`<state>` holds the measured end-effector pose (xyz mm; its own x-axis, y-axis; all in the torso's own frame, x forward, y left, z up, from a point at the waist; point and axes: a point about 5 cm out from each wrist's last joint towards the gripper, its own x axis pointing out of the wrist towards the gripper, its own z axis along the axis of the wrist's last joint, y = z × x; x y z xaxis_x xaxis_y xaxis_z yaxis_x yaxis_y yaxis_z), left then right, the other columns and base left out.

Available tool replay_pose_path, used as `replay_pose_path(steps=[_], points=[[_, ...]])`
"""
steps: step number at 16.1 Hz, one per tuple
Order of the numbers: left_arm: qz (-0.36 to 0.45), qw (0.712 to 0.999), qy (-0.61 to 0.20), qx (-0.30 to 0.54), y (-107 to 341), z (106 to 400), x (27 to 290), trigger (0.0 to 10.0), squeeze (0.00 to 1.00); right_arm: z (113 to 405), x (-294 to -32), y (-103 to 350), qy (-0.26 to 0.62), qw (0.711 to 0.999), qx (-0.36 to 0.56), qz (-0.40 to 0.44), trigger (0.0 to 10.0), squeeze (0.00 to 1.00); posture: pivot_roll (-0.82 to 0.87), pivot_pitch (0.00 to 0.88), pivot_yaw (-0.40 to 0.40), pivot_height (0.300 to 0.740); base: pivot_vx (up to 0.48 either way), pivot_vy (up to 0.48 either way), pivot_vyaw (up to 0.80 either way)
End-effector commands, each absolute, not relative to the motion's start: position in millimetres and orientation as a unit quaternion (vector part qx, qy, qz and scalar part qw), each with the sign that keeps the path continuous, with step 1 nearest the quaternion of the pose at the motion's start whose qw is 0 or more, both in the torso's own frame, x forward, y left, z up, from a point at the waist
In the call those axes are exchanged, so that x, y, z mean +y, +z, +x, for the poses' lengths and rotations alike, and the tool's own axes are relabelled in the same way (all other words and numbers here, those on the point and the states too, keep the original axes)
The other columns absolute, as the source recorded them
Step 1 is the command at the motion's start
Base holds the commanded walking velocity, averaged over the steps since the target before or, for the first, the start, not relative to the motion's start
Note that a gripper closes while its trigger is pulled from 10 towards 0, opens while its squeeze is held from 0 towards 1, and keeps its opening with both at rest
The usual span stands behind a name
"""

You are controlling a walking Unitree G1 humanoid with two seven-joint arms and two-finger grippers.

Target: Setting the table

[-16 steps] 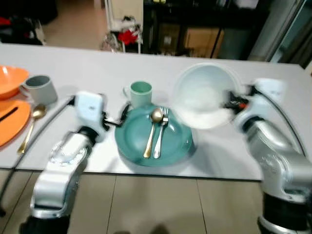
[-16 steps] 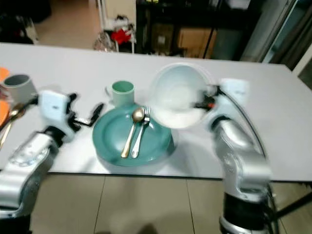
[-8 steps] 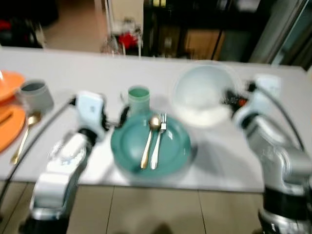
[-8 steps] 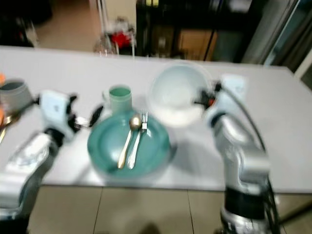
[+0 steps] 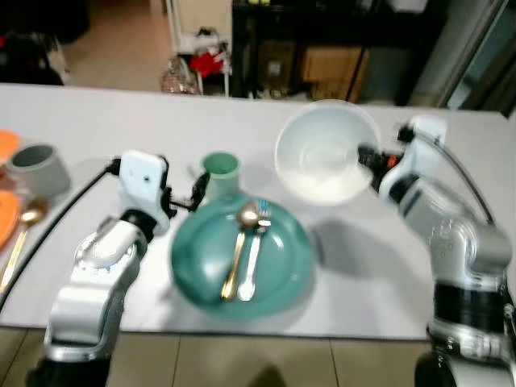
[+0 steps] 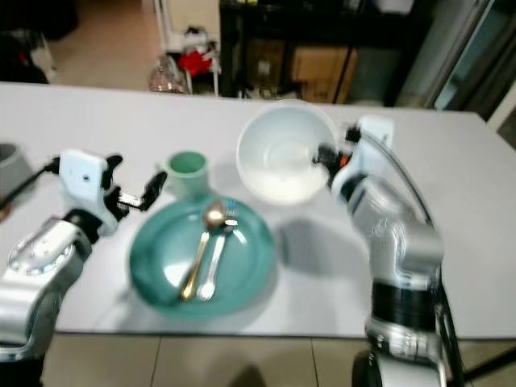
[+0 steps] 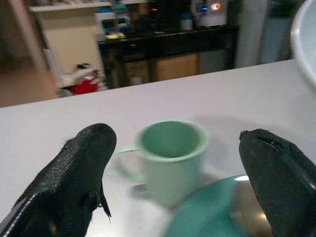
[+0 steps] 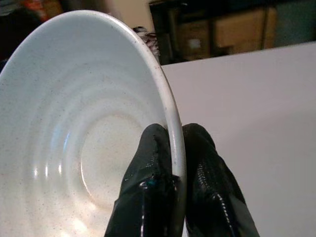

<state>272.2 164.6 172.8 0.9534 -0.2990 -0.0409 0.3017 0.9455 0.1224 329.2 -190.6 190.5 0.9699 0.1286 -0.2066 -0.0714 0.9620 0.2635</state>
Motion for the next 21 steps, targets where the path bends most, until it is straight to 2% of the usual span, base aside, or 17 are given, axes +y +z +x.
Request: replay_pose_path(steps=[1, 5, 6, 9, 13, 17, 21], points=[[0.074, 0.984, -0.165, 0.002, 179, 273, 163, 10.0, 0.0, 338, -195, 198, 0.047, 0.981, 0.106, 0.156, 10.0, 0.0, 0.12, 0.0, -0.038, 0.74, 0.0, 0.0, 0.0], [0.057, 0.972, -0.23, 0.004, 186, 270, 156, 10.0, 0.0, 373, -197, 193, 0.048, 0.967, 0.143, 0.205, 10.0, 0.0, 0.11, 0.0, -0.015, 0.74, 0.0, 0.0, 0.0], [0.065, 0.955, -0.289, 0.022, 185, 263, 149, 10.0, 0.0, 383, -199, 185, 0.029, 0.961, 0.166, 0.219, 10.0, 0.0, 0.1, 0.0, 0.005, 0.74, 0.0, 0.0, 0.0], [0.087, 0.927, -0.359, 0.062, 180, 251, 144, 10.0, 0.0, 395, -196, 174, 0.004, 0.948, 0.196, 0.253, 10.0, 0.0, 0.1, 0.0, 0.02, 0.74, 0.0, 0.0, 0.0], [0.088, 0.919, -0.374, 0.09, 179, 237, 150, 10.0, 0.0, 402, -181, 167, 0.012, 0.934, 0.224, 0.277, 10.0, 0.0, 0.12, 0.0, 0.021, 0.74, 0.0, 0.0, 0.0], [0.085, 0.916, -0.375, 0.118, 178, 219, 153, 10.0, 0.0, 401, -171, 155, -0.015, 0.923, 0.246, 0.296, 10.0, 0.0, 0.15, 0.0, 0.011, 0.74, 0.0, 0.0, 0.0], [0.083, 0.916, -0.368, 0.135, 179, 207, 156, 10.0, 0.0, 404, -169, 157, -0.04, 0.913, 0.228, 0.336, 10.0, 0.0, 0.18, 0.023, 0.005, 0.74, 0.0, 0.0, 0.0]])
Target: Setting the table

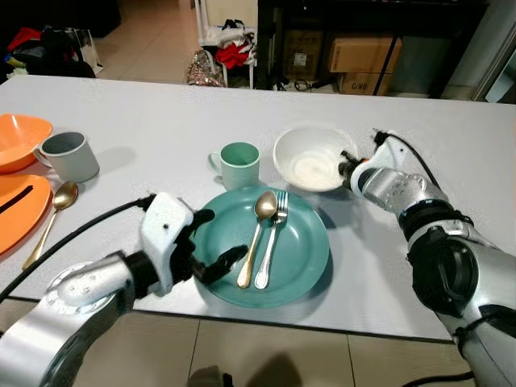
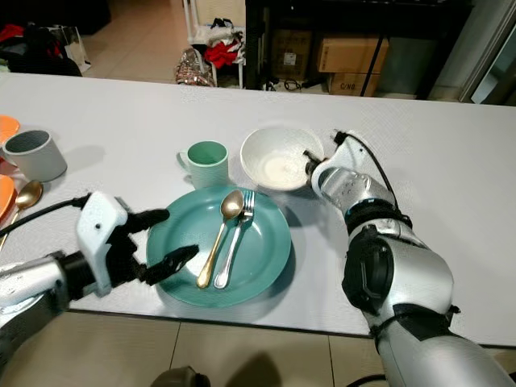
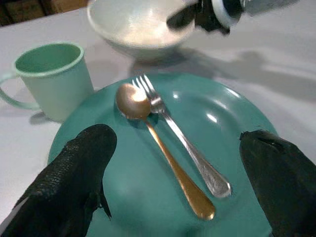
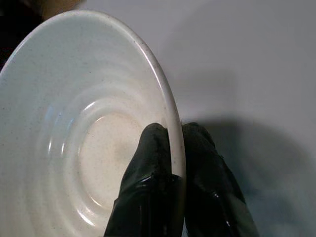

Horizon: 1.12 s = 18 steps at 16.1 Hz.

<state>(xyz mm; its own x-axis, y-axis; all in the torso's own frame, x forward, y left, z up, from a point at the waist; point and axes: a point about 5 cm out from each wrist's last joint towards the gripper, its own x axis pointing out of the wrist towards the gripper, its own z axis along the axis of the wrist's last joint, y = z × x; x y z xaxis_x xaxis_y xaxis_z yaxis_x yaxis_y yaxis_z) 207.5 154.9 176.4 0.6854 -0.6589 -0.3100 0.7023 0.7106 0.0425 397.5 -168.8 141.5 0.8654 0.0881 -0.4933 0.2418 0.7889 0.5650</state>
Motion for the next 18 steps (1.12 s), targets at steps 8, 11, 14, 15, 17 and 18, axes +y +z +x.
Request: replay_pose_path(steps=[8, 11, 14, 15, 17, 18], points=[[0.08, 0.914, -0.367, 0.152, 178, 201, 153, 10.0, 0.0, 398, -155, 144, -0.028, 0.891, 0.287, 0.351, 10.0, 0.0, 0.18, 0.03, 0.002, 0.74, 0.0, 0.0, 0.0], [0.076, 0.912, -0.373, 0.152, 178, 202, 150, 10.0, 0.0, 395, -155, 140, -0.03, 0.89, 0.301, 0.341, 10.0, 0.0, 0.17, 0.03, 0.006, 0.74, 0.0, 0.0, 0.0], [0.077, 0.911, -0.375, 0.154, 178, 204, 150, 10.0, 0.0, 394, -156, 137, -0.032, 0.882, 0.309, 0.355, 10.0, 0.11, 0.17, 0.027, 0.012, 0.74, 0.0, 0.0, 0.0], [0.077, 0.911, -0.375, 0.153, 178, 205, 150, 10.0, 0.0, 393, -156, 135, -0.032, 0.882, 0.312, 0.352, 10.0, 0.64, 0.17, 0.025, 0.012, 0.74, 0.0, 0.0, 0.0], [0.078, 0.911, -0.375, 0.152, 179, 206, 150, 10.0, 0.0, 392, -154, 132, -0.031, 0.882, 0.316, 0.348, 10.0, 1.0, 0.17, 0.019, 0.011, 0.74, 0.0, 0.0, 0.0], [0.078, 0.911, -0.375, 0.152, 179, 206, 150, 10.0, 0.0, 392, -154, 132, -0.03, 0.882, 0.316, 0.348, 10.0, 1.0, 0.17, 0.017, 0.011, 0.74, 0.0, 0.0, 0.0]])
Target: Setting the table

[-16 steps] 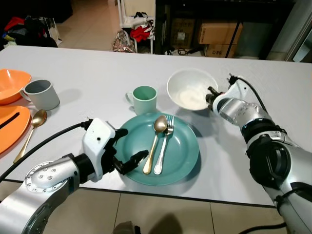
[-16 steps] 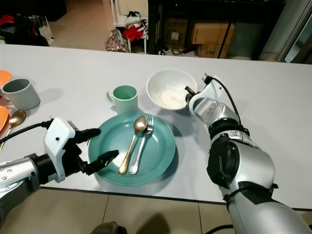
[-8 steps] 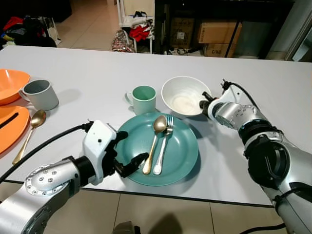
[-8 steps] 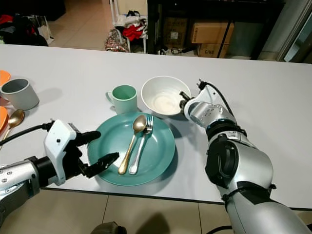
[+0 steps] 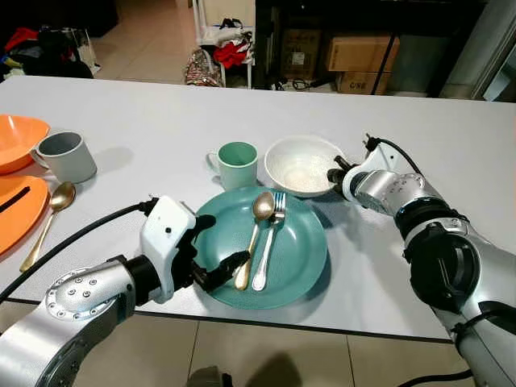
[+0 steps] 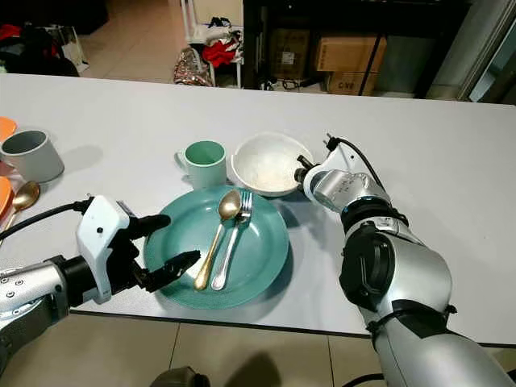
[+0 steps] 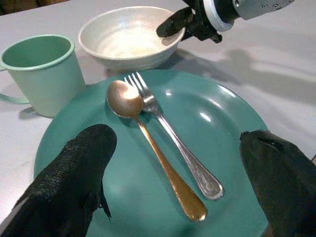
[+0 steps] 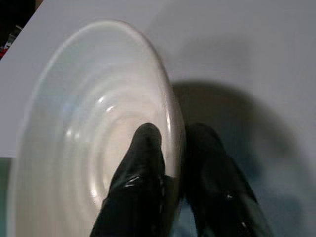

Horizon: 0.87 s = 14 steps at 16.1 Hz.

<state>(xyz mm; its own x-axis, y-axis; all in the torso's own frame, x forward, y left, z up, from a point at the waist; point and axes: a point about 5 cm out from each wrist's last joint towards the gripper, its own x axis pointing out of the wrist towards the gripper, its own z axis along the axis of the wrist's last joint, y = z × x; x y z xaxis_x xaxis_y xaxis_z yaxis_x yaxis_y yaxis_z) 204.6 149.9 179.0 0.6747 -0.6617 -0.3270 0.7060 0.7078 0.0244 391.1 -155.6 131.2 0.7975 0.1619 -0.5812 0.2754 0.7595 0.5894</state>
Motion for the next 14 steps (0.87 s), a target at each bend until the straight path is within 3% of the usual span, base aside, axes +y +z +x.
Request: replay_pose_path(steps=[1, 9, 14], points=[[0.079, 0.911, -0.374, 0.151, 179, 207, 150, 10.0, 0.0, 391, -153, 132, -0.029, 0.882, 0.317, 0.348, 10.0, 1.0, 0.17, 0.015, 0.01, 0.74, 0.0, 0.0, 0.0], [0.045, 0.926, -0.359, 0.106, 182, 226, 145, 10.0, 0.0, 396, -170, 151, 0.005, 0.89, 0.297, 0.345, 10.0, 1.0, 0.11, 0.0, 0.02, 0.74, 0.0, 0.0, 0.0], [-0.011, 0.968, -0.245, 0.059, 180, 250, 147, 10.0, 0.0, 379, -199, 170, 0.069, 0.905, 0.269, 0.323, 10.0, 1.0, 0.06, 0.0, 0.039, 0.74, 0.0, 0.0, 0.0]])
